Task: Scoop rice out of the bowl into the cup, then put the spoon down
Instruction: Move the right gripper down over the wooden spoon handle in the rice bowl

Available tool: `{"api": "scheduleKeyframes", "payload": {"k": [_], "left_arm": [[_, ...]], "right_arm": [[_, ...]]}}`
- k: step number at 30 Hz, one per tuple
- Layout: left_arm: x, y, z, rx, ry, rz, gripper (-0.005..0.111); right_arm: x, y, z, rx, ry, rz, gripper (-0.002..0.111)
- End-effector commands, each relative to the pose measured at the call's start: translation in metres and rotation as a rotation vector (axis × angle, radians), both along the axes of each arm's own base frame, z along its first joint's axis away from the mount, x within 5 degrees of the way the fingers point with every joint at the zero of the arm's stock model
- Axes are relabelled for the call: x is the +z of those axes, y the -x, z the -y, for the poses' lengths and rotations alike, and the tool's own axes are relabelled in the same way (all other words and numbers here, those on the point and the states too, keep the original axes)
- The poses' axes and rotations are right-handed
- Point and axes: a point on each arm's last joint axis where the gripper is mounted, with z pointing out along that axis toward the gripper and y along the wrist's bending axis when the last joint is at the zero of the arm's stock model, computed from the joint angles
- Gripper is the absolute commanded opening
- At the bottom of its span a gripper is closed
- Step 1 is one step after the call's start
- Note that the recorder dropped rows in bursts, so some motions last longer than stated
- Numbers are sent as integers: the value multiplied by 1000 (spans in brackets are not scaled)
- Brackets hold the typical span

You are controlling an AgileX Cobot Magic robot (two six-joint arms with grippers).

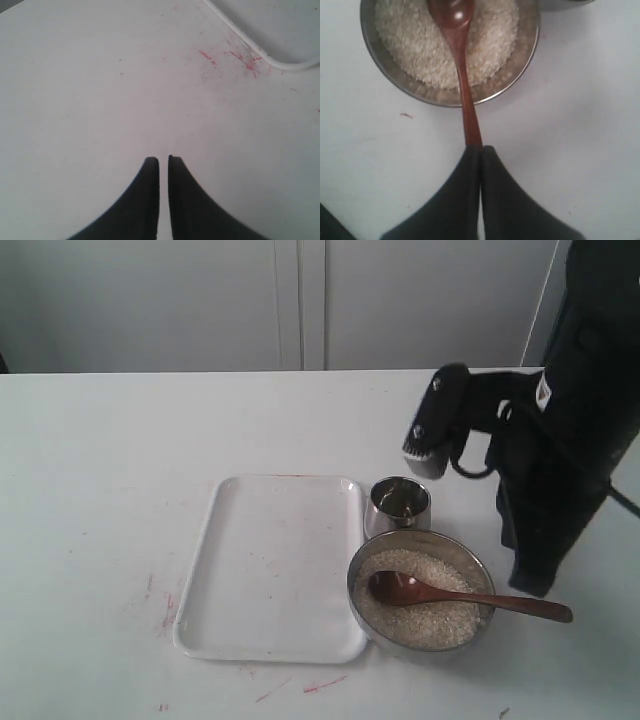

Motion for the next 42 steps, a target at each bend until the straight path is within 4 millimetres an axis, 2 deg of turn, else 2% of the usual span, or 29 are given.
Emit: {"api": "scheduleKeyframes", "payload": {"k": [1,8,15,19,24,26,36,42], "left_arm": [[-7,1,0,-4,5,-59,14],[-7,1,0,-4,5,-59,14],[-7,1,0,-4,5,-59,14],[-7,1,0,-4,5,-59,14],[-7,1,0,-4,5,-59,14],[-7,1,0,-4,5,-59,14],[-7,1,0,-4,5,-59,14],[-7,1,0,-4,5,-59,14]], "right_arm": [[-6,24,5,68,71,0,0],[-5,57,17,69,55,22,0],[-22,62,18,77,41,25,3],[-27,59,14,90,-5,66,22],[-28,55,11,216,-1,91,57],[-29,55,10,231,1,85,63],[-31,50,7,341,15,108,63],[-34,46,5,345,12,118,63]]}}
